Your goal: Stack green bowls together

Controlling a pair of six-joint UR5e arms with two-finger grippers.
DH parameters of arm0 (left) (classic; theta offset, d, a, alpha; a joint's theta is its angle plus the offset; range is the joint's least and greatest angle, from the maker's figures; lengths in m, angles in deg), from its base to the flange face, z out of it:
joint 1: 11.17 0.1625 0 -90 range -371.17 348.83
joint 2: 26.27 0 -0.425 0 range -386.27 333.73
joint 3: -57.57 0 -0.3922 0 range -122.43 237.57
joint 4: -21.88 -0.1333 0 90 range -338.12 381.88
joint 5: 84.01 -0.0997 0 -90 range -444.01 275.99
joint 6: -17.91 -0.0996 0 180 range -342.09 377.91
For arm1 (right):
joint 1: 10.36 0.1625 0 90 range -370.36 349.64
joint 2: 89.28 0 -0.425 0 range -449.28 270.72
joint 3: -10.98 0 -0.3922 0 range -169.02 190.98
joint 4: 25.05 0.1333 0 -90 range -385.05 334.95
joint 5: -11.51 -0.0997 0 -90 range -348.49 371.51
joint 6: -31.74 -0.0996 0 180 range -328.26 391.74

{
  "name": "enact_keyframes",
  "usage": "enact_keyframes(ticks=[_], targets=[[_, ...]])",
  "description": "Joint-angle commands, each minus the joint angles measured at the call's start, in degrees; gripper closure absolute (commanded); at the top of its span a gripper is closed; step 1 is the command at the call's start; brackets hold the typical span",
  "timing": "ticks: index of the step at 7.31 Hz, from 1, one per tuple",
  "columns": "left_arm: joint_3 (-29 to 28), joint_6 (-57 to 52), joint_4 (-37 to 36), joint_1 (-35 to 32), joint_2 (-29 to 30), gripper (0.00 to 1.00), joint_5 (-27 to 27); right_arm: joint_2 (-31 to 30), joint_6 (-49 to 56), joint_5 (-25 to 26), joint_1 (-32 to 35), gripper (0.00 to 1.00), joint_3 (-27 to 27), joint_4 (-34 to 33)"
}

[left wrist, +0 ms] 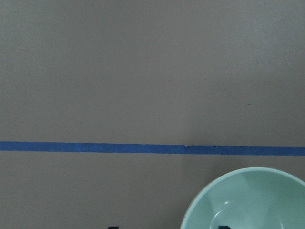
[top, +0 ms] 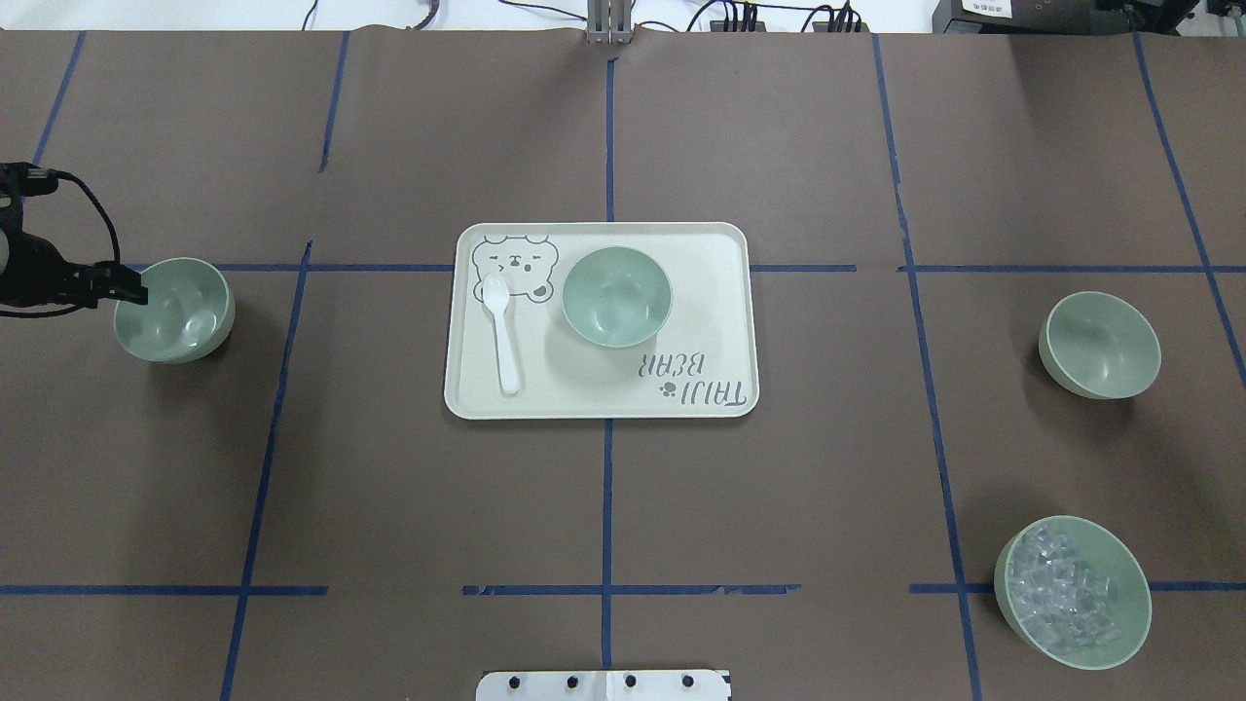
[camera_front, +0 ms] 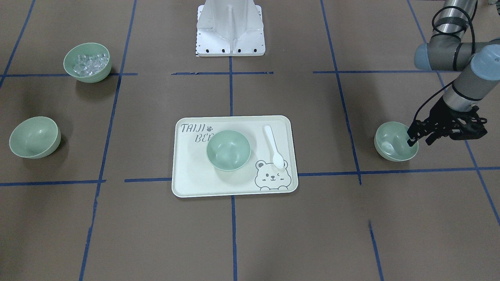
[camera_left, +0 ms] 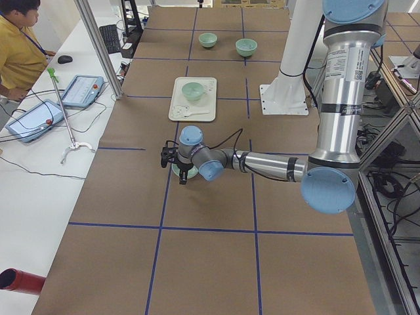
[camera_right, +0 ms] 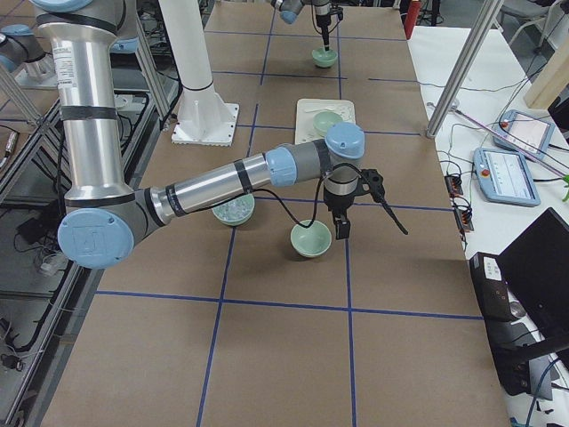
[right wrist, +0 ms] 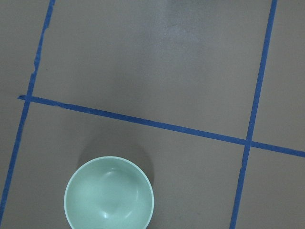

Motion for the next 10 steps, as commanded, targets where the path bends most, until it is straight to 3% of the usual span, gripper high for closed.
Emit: enact_keyframes(ticks=[1,3,4,5,6,7,10], targets=[[0.14,2.89,0.79,1.18,-0.01,1.00,-1.02,0.00,-0.09,0.00,0.00,0.00,0.02,0.00],[2.32,2.72,1.41,1.19,-0.10,1.00,-1.11,0.00,-0.09,0.00,0.00,0.00,0.02,0.00],[6.35,2.89,-0.94,1.10,0.07,1.00,-0.76,0.00,-0.09,0.00,0.00,0.00,0.11,0.00],[11.35,3.15,-8.19,1.10,1.82,1.00,-0.93,0.00,-0.09,0.00,0.00,0.00,0.11,0.00],[15.31,4.46,-15.05,1.10,6.27,1.00,-1.19,0.00,-0.09,0.00,0.00,0.00,0.19,0.00],[14.92,9.78,-18.60,1.18,14.50,1.00,-2.41,0.00,-0.26,0.00,0.00,0.00,0.19,0.00],[11.16,17.10,-20.22,11.43,29.74,1.00,-14.61,0.00,-0.70,0.00,0.00,0.00,0.81,0.00]])
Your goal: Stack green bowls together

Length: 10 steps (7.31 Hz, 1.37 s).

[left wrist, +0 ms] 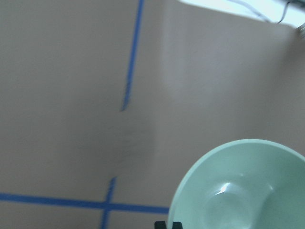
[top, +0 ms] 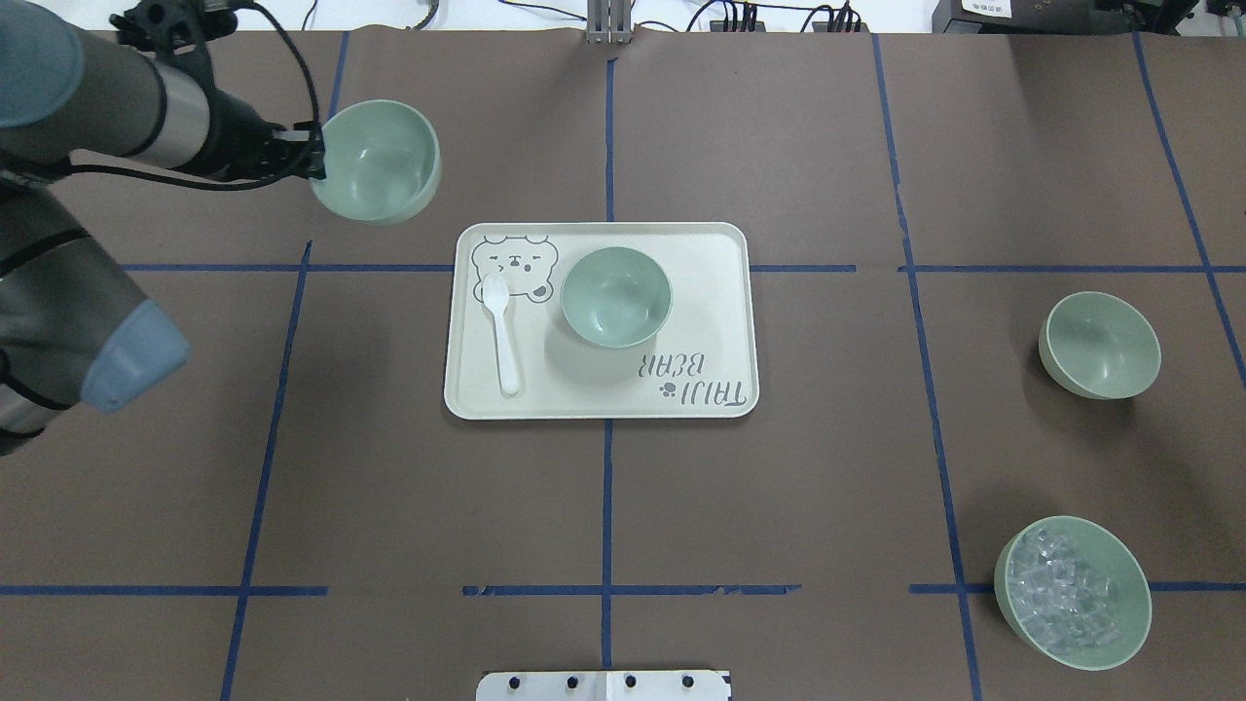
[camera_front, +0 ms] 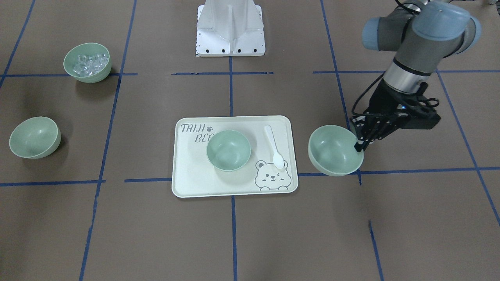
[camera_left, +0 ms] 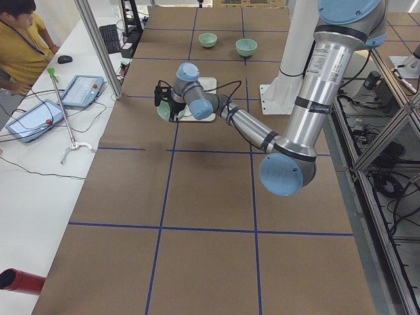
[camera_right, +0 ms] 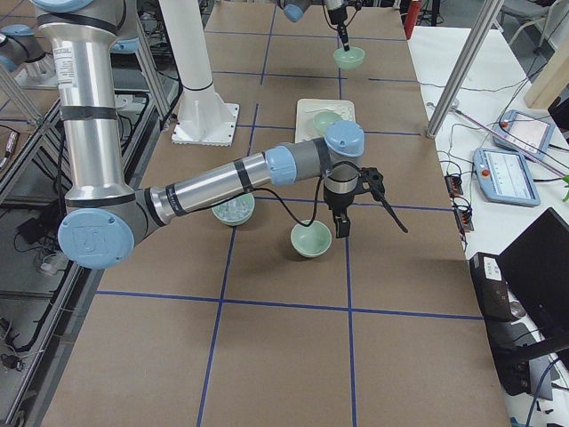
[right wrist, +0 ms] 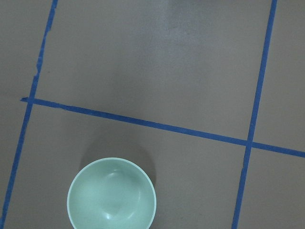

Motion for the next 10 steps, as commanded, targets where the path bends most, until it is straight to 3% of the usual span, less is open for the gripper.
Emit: enact_keyframes(ticks=[1,2,5,10], targets=[[-5.68,5.89,-0.60,8.20,9.62,1.00,-8.06,0.00,-0.08,0.00,0.00,0.00,0.22,0.00],[-9.28,6.70,-0.60,12.50,13.13,1.00,-11.84,0.00,-0.34,0.00,0.00,0.00,0.31,0.00],[-16.60,6.62,-0.52,15.97,17.38,1.00,-12.49,0.08,-0.61,0.00,0.00,0.00,0.66,0.00],[-16.53,6.01,-0.86,18.08,16.60,1.00,-12.14,0.08,-1.49,0.00,0.00,0.00,0.66,0.00]])
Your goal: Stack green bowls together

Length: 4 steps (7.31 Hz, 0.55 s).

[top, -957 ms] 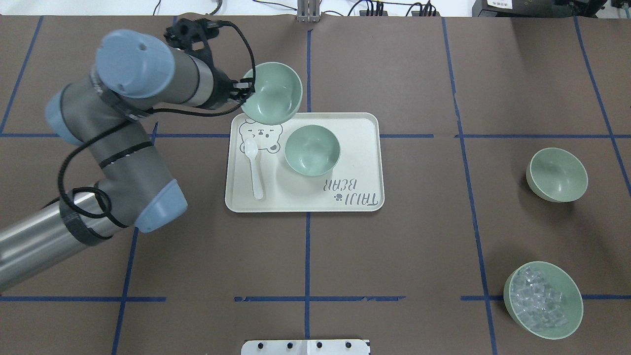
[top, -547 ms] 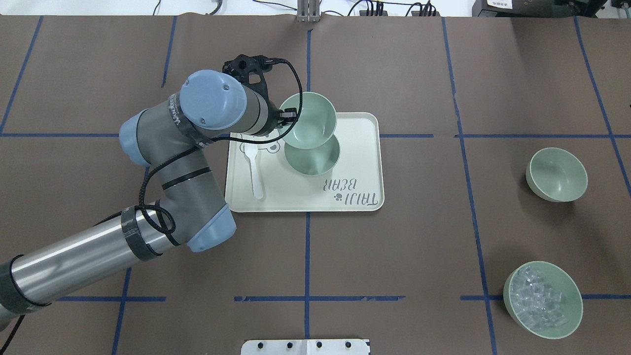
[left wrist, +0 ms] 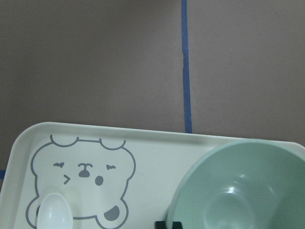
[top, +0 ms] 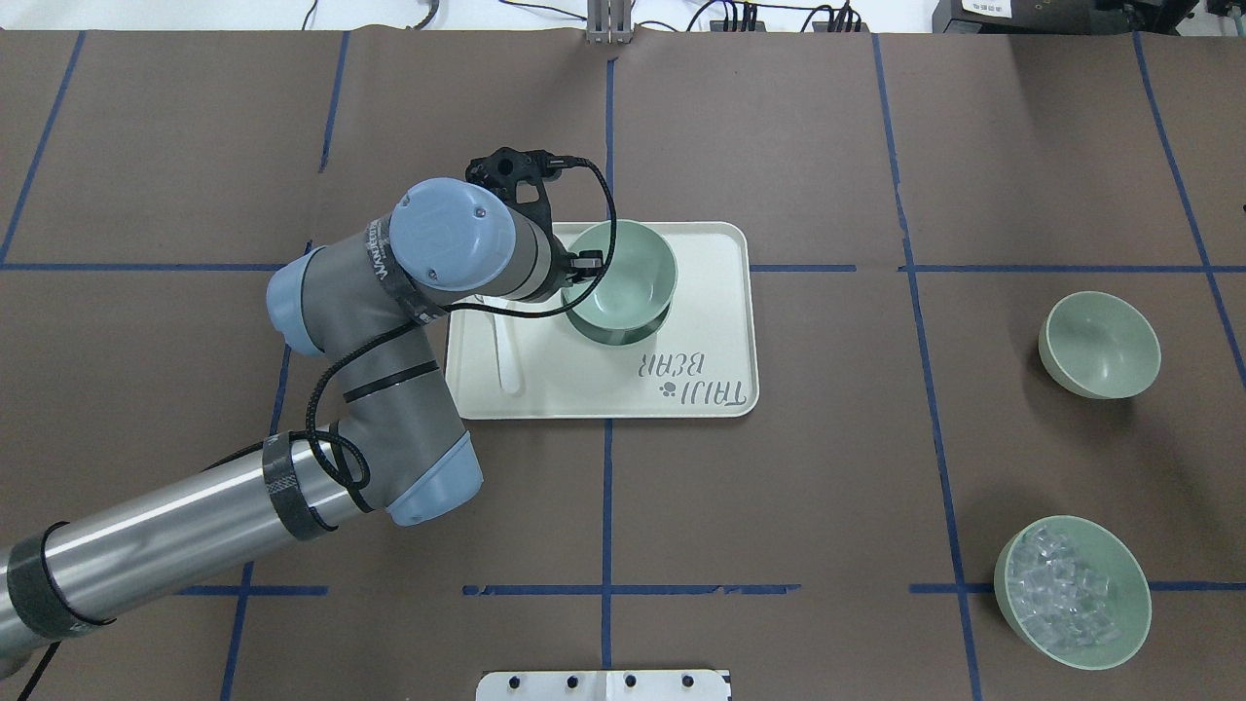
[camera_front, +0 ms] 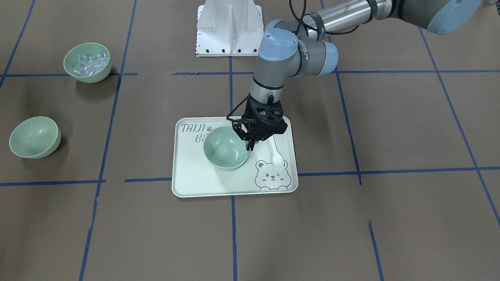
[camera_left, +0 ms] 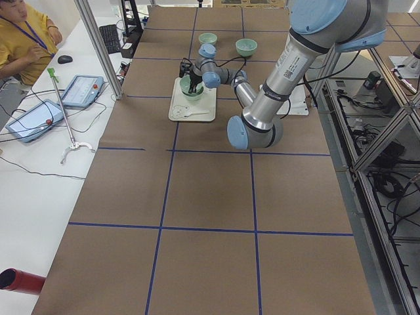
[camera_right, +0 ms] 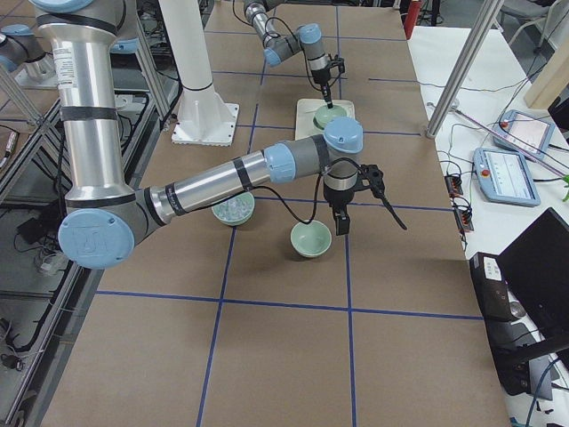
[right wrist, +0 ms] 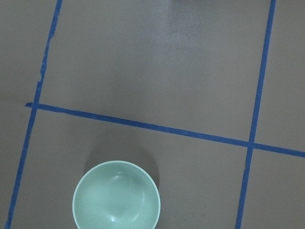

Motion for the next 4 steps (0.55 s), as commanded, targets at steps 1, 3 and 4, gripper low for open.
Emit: enact_keyframes(ticks=[1,3,4], targets=[[0.13,-0.20,-1.19,0.14,-0.08,1.00,0.11,0.00,-0.02,0.00,0.00,0.00,0.00,-0.03],[0.13,-0.20,-1.20,0.05,-0.77,1.00,0.11,0.00,-0.02,0.00,0.00,0.00,0.00,-0.03],[0.04,-0.29,-1.20,0.14,-0.78,1.00,0.11,0.00,-0.02,0.00,0.00,0.00,0.00,-0.03]])
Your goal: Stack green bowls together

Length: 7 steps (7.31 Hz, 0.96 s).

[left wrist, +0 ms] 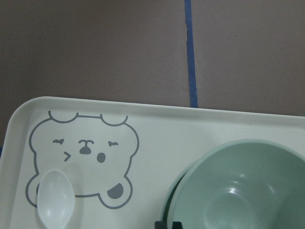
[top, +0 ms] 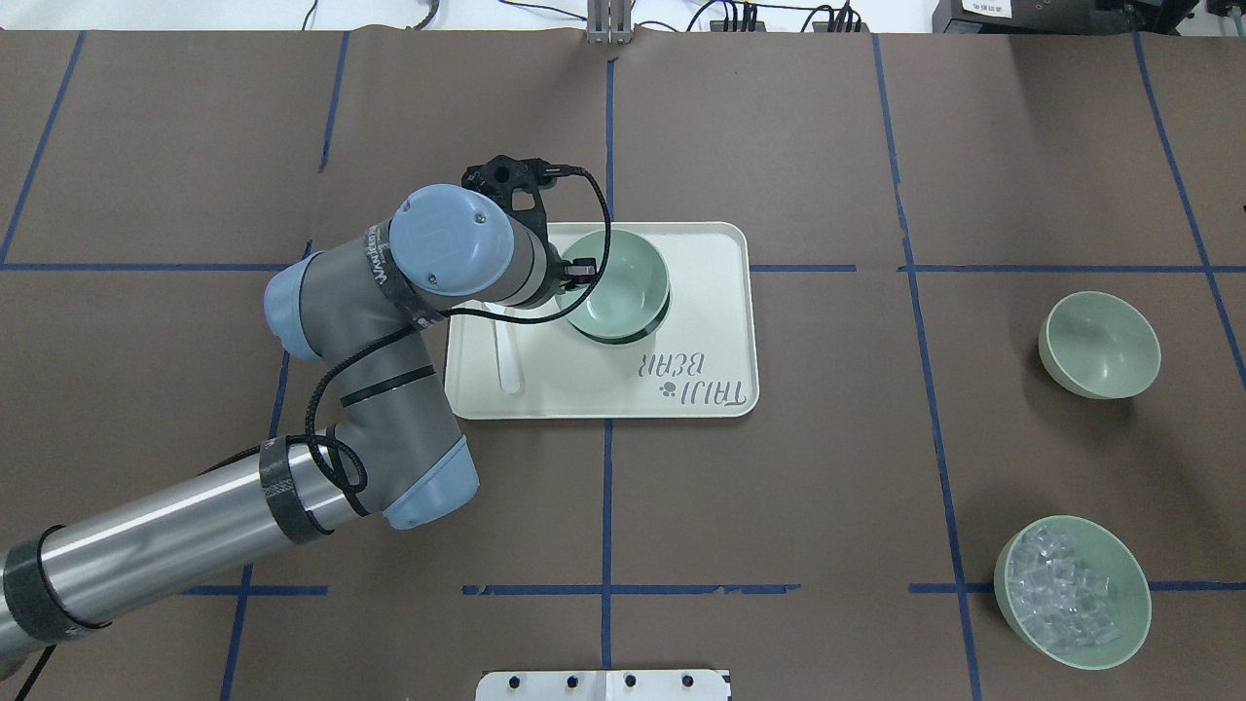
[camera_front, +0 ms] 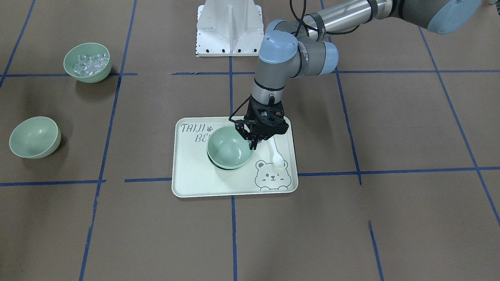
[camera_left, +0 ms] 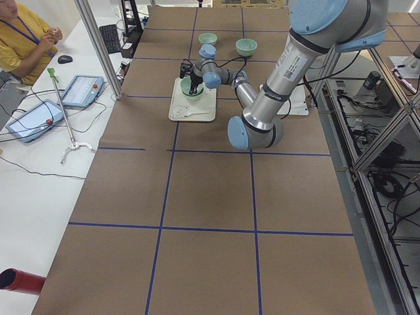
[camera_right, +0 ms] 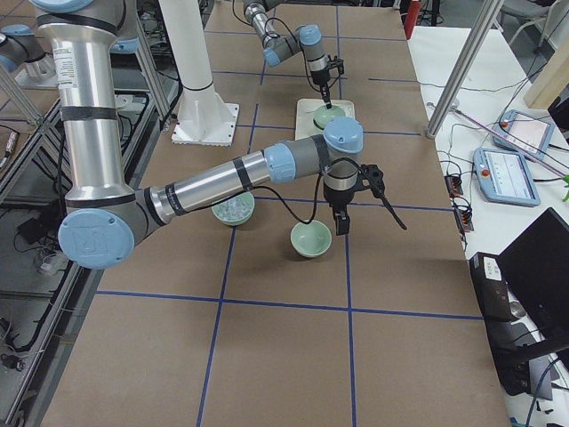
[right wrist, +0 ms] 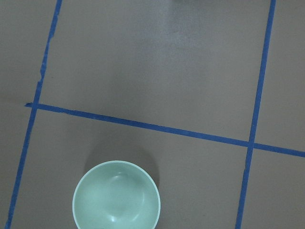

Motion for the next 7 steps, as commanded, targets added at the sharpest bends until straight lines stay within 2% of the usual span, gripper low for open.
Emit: enact_keyframes(ticks=[1,3,6,7], targets=[[-0.07,-0.07,0.06,0.03,-0.21,1.00,0.09,0.00,0.00,0.00,0.00,0.00,0.00,-0.02],[-0.07,-0.16,0.15,0.03,-0.12,0.76,0.26,0.00,0.00,0.00,0.00,0.00,0.00,-0.02],[-0.07,-2.97,0.24,0.03,-0.12,0.67,0.18,0.00,0.00,0.00,0.00,0.00,0.00,-0.02],[0.80,-3.23,0.06,-0.84,-0.30,0.38,0.52,0.00,-0.09,-0.09,-0.09,0.00,-0.09,-0.02]])
